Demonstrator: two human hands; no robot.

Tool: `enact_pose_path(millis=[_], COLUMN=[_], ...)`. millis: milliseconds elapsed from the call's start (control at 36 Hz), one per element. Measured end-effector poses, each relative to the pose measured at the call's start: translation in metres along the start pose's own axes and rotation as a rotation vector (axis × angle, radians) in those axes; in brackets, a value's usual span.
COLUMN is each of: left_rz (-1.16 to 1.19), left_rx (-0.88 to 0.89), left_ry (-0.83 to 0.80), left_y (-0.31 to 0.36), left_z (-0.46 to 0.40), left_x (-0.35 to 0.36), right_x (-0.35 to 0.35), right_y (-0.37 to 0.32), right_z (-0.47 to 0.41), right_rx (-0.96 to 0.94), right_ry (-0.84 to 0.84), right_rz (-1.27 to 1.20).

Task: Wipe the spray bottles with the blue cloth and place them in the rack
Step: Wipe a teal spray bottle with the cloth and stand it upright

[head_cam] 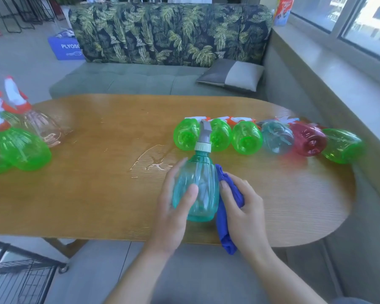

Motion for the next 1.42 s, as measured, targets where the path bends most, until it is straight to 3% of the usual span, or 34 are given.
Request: enact_pose_path(millis=[250, 417, 556, 806, 1000, 1278, 1417], left_rz=[0.008, -0.010, 0.042, -0.110, -0.054, -0.113, -0.106], left_rx=[-0.046, -0.046, -0.112, -0.072, -0.049, -0.066, -0.054], left_ry=[-0.094, -0.024, -0.072, -0.021, -0.060, -0.096, -0.102], left_y=[-0.001, -0.011, -0.012, -0.022, -0.019, -0.013, -0.014], left_z=[-0.001, 0.001, 0.004, 0.003, 0.003, 0.003, 0.006], left_x=[0.001, 0.004, 0.008, 0.004, 0.006, 0.006, 0.011], right_x=[-0.003, -0.005, -0.004, -0.013, -0.016, -0.020, -0.022], right_y=[0.003, 0.002, 0.006, 0.004, 0.005, -0.005, -0.016], right_z=[0.000, -0.001, 0.001, 0.001, 0.005, 0.002, -0.009], right_rx=[0.018, -0.001, -0.030, -0.033, -0.053, -0.145, -0.333], right_ry=[0.040, 0.037, 0.051, 0.044, 0.034, 0.026, 0.067], right_rz=[-0.008, 0.001, 0.078, 0.099, 0.161, 0.249, 0.420])
Point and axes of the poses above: each hand's wrist, its own z-axis away from the middle knuckle, its own x-axis out of the palm, y = z × x, the point moved 1 cm from there along -z, towards the middle knuckle, and after that the axes turned 3 degrees about -y, right-handed, at the moved point
